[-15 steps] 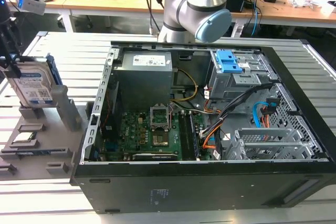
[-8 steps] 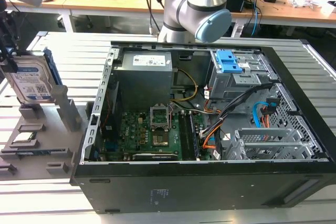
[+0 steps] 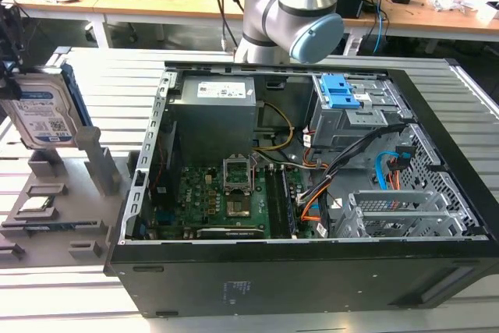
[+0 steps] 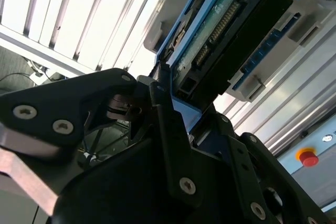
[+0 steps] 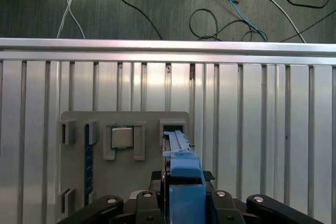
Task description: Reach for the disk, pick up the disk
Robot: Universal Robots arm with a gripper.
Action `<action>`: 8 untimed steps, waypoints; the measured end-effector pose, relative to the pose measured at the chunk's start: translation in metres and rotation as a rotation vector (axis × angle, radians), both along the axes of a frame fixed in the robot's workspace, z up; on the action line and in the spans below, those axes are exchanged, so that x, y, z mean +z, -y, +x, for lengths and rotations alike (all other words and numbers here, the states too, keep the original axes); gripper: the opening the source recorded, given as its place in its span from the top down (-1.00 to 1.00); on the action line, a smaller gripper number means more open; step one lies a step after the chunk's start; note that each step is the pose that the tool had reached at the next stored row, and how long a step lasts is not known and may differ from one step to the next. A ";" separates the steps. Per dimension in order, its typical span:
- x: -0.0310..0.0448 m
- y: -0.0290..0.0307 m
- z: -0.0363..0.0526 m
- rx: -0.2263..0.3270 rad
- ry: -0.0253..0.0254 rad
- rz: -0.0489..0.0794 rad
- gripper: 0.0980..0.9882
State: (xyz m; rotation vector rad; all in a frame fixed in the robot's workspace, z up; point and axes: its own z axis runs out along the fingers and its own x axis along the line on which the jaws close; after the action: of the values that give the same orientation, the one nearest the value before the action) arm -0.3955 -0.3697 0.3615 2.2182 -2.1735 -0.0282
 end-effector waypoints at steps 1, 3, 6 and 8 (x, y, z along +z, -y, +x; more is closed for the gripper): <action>0.0035 0.0000 0.0000 0.000 0.0001 0.000 0.39; 0.0073 0.0000 0.0000 0.000 0.0000 0.000 0.39; 0.0146 0.0000 0.0000 0.000 0.0000 0.000 0.39; 0.0195 0.0000 0.0001 0.000 0.0000 0.000 0.39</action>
State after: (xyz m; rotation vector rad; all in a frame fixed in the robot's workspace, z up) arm -0.3954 -0.3697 0.3811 2.2182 -2.1735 -0.0283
